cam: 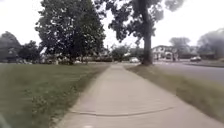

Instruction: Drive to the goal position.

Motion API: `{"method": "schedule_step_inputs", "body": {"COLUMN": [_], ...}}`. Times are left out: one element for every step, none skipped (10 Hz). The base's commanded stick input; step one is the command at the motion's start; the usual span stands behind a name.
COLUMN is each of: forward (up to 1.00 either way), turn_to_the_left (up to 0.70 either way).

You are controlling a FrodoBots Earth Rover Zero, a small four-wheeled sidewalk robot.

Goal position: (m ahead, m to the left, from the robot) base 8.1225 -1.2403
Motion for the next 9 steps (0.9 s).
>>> {"method": "schedule_step_inputs", "body": {"forward": [1.0, 1.0, 1.0, 1.0, 1.0, 1.0, 1.0, 1.0, 1.0], "turn_to_the_left": [0.0, 0.0, 0.0, 0.0, 0.0, 0.0, 0.0, 0.0, 0.0]}}
